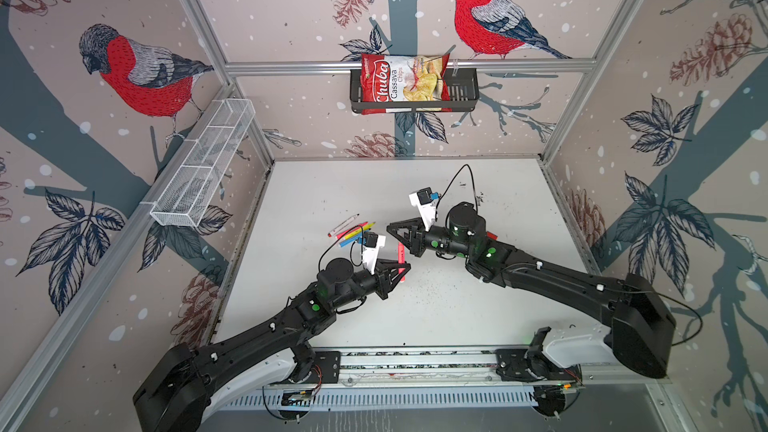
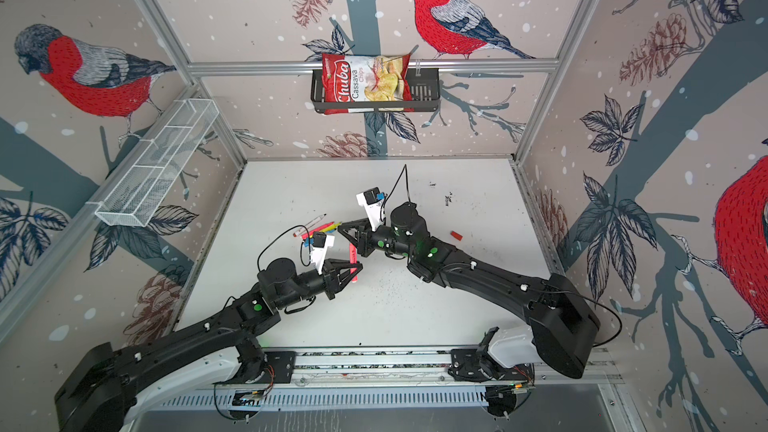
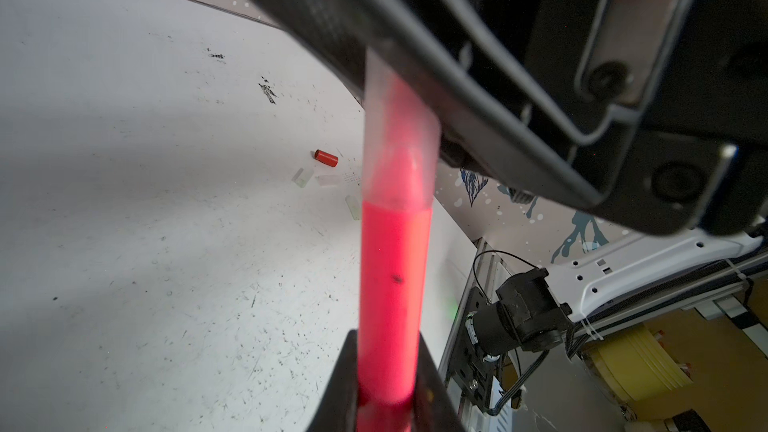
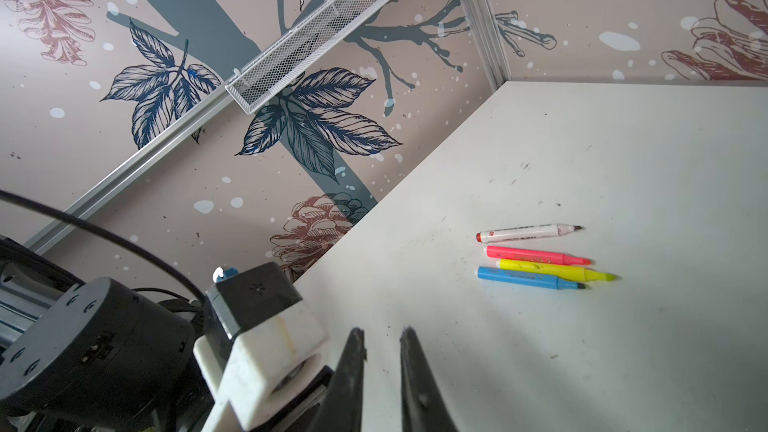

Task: Insert the pens into the pen caps
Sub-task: 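Open the right gripper and draw it back from the capped marker, then close the right gripper around the capped marker to press the cap down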

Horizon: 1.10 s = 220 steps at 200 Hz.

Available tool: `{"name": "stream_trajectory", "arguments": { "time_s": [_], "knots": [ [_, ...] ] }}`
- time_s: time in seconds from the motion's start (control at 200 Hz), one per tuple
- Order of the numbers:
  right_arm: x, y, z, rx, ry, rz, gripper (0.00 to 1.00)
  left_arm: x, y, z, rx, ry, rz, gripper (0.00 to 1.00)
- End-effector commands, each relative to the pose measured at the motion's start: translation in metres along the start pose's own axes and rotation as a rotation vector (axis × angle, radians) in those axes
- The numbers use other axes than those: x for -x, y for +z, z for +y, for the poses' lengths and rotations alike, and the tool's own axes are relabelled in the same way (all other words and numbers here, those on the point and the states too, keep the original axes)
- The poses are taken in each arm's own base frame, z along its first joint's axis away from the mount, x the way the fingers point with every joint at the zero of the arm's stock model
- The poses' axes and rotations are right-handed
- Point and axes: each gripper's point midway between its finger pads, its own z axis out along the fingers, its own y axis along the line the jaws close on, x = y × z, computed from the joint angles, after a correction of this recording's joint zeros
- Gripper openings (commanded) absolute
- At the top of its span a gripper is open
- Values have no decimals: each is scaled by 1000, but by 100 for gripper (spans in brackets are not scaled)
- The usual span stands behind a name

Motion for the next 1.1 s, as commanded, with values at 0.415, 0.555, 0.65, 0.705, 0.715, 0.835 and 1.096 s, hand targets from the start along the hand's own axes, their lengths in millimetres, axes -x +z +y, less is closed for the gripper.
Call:
{"name": "stream_trajectory", "arguments": {
  "time_s": [0.415,0.555,0.65,0.705,0.715,0.835,1.096],
  "knots": [
    [2,-33,3,-58,10,53,66,43,-10,-6,-30,37,-237,0],
    [5,-43,-3,-79,5,50,70,37,-14,-1,-11,33,-236,0],
    [0,-45,-7,-90,15,68,70,36,-13,1,-1,37,-230,0],
    [-3,-46,-6,-79,15,76,69,36,-13,1,-2,41,-228,0],
    [-4,-46,-6,-76,15,76,69,36,-12,1,-1,42,-228,0],
    [-5,-44,1,-40,5,78,67,36,-9,1,-5,43,-217,0],
    [-11,-35,7,-5,-9,113,61,36,-4,0,-10,46,-207,0]
  ]
}}
